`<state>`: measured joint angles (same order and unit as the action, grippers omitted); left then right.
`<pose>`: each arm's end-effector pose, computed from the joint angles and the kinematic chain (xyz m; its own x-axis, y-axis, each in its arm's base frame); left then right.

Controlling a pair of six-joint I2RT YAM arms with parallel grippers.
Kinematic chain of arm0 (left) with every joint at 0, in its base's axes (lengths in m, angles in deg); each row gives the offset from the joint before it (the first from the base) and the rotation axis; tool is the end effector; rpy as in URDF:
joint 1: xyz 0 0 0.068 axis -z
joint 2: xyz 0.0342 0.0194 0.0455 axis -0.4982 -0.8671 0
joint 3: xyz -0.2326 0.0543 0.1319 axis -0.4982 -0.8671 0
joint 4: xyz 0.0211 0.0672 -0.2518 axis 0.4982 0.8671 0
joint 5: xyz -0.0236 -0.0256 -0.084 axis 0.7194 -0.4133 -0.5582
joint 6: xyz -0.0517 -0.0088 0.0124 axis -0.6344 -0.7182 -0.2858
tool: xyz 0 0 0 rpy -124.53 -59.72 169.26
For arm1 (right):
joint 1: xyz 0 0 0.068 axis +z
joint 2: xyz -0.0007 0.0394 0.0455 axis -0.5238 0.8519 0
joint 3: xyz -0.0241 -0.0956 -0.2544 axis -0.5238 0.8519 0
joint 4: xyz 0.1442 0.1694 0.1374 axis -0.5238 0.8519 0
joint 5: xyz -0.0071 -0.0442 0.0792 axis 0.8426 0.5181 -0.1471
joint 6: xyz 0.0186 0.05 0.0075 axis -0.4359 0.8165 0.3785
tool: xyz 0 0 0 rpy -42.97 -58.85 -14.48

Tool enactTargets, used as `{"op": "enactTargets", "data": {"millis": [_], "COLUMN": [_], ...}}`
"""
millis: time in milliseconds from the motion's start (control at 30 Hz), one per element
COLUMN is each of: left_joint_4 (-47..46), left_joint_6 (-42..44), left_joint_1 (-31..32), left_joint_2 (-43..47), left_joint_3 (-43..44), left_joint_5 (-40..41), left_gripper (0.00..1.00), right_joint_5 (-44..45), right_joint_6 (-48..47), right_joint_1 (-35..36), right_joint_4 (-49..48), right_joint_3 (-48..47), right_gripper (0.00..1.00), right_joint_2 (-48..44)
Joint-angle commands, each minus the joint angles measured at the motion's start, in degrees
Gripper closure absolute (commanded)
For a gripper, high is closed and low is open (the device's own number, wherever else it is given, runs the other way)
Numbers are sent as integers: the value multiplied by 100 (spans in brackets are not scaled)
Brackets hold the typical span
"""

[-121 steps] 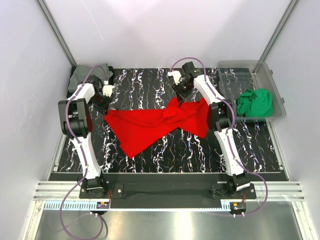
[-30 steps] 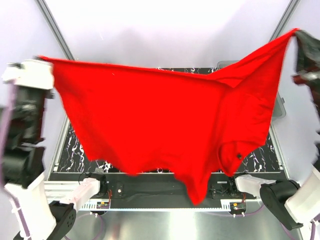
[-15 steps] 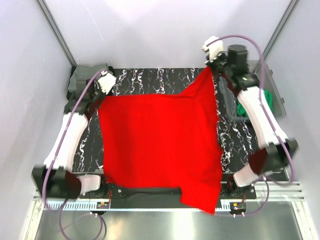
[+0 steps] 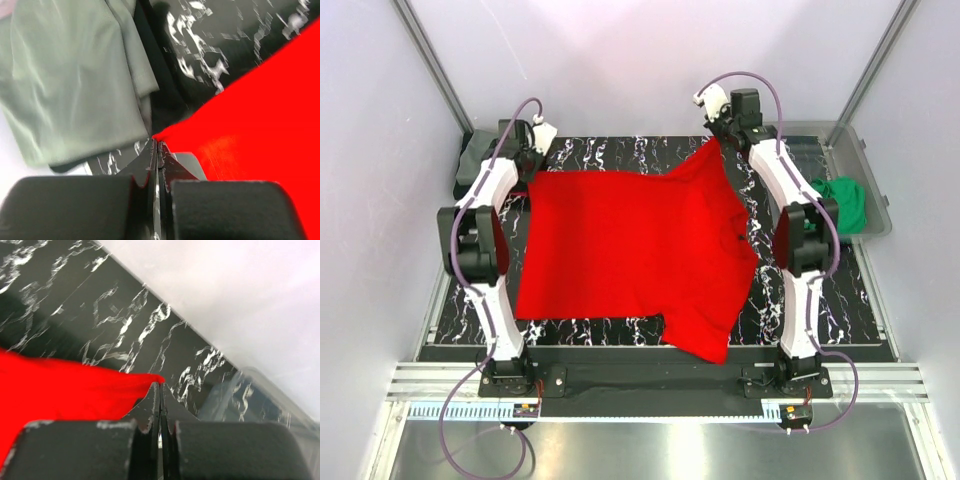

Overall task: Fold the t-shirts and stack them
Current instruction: Flatten the tshirt out

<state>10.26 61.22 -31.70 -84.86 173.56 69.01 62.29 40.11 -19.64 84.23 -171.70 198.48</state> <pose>0.4589 0.0140 0.2541 -0.6125 0.5186 -0.5966 0.3652 0.8550 0.3682 0.5020 0.1095 0.3059 -0.2170 -0.6535 -0.7252 -0.5148 0.7078 -0.4838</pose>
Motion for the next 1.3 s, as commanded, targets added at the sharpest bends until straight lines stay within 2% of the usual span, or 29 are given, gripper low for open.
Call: {"op": "enactTargets", "data": {"millis": [0,233,533,667,767,900,1033,1267], "left_joint_4": [-273,-264,-360,-439,-448,-501,-475,-492], "left_joint_6": [-99,113,368,403,385,438,701,913], "left_joint_1": [-55,-20,86,95,95,95,103,103], "left_joint_2": [-399,-1305,-1894,-1965,-1764,-1289,-762,-138], "left_joint_3": [930,2093,2629,2735,2630,2034,1365,566], "left_joint_5": [-101,234,330,453,462,287,-38,5], "left_gripper": [100,100,100,100,100,100,100,100], "right_joint_5": [319,311,205,293,162,38,-32,-348], "right_joint_6": [-89,210,421,614,693,755,808,1106], "right_joint_1": [-78,-236,-272,-272,-272,-263,-263,-245], "right_joint_4": [-207,232,206,180,197,258,531,917], "right_joint_3": [-965,-2996,-3719,-3676,-3369,-2509,-2147,-1365], "right_gripper": [100,100,100,100,100,100,100,100], "right_joint_2": [511,2110,2701,2570,2131,1507,946,101]}}
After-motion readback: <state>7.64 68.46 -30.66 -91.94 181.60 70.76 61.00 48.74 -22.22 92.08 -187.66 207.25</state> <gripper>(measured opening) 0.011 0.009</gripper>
